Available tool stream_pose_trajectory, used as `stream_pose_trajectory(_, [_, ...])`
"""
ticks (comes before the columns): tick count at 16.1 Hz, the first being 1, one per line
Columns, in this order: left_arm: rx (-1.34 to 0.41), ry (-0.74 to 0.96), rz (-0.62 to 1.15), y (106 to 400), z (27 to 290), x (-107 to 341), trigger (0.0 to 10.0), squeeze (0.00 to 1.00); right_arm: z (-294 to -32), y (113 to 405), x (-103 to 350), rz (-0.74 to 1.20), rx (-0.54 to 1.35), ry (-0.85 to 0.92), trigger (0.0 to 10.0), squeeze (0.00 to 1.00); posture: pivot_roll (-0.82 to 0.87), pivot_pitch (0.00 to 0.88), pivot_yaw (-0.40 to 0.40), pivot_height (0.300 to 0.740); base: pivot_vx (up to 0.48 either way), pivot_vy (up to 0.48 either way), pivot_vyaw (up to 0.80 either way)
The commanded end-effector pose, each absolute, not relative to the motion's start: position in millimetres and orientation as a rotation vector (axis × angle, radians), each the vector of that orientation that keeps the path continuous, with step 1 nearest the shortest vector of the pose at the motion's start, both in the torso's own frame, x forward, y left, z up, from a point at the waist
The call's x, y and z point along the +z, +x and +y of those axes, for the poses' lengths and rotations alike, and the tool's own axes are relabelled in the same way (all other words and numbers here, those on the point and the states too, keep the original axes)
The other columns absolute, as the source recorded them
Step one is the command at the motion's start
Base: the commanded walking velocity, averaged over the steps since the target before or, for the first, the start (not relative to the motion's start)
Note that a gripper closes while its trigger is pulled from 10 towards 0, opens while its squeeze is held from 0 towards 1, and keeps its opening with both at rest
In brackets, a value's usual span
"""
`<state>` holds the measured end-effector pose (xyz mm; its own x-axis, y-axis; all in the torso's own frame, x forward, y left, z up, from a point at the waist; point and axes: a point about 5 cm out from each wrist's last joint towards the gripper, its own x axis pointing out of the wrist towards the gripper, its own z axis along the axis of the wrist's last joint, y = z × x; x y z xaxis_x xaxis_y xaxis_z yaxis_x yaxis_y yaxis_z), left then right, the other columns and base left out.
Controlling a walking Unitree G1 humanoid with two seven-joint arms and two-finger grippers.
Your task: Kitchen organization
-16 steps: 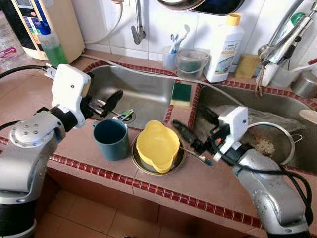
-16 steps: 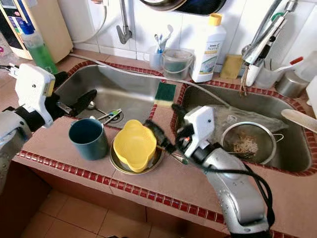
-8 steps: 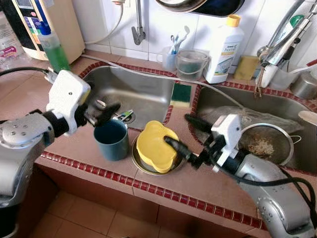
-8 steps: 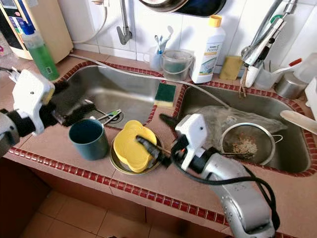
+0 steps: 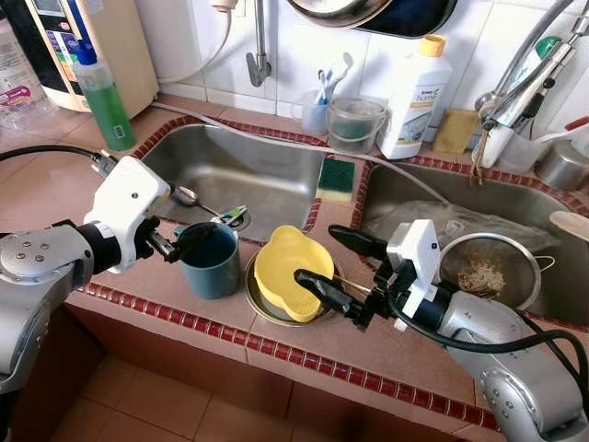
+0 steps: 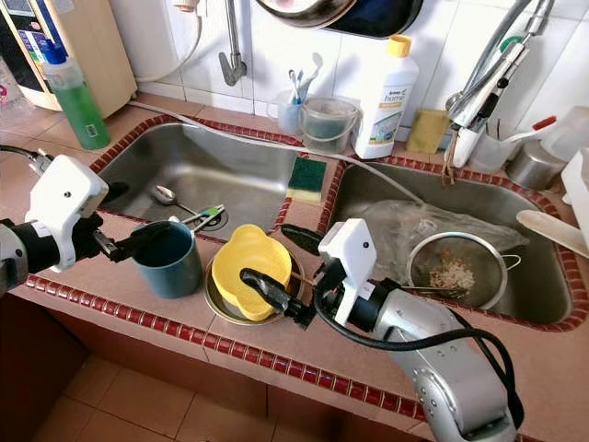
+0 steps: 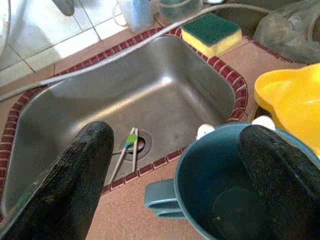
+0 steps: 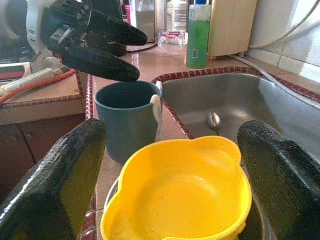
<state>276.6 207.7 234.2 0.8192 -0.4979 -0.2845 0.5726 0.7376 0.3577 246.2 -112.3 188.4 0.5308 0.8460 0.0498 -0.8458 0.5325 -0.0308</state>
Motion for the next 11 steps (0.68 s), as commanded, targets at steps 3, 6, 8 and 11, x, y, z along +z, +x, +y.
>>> stream_pose_trajectory(3, [-0.570,0.473,0.213,281,204,233,10.0,0.00,-108,242,197,-0.084,1.043,-0.008,10.0,0.00,-0.05,0.077,-0.015,0.740,0.000,0.000,0.00])
stream_pose_trajectory(6, [-0.546,0.482,0.244,286,200,231,10.0,0.00,-108,241,197,-0.081,1.046,-0.001,10.0,0.00,-0.05,0.077,-0.011,0.740,0.000,0.000,0.00])
stream_pose_trajectory(8, [-0.558,0.490,0.254,286,197,231,10.0,0.00,-108,240,197,-0.078,1.045,0.001,10.0,0.00,-0.06,0.075,-0.010,0.740,0.000,0.000,0.00])
stream_pose_trajectory(11, [-0.568,0.507,0.309,287,196,225,10.0,0.00,-109,237,199,-0.076,1.045,0.009,10.0,0.00,-0.06,0.072,-0.005,0.740,0.000,0.000,0.00])
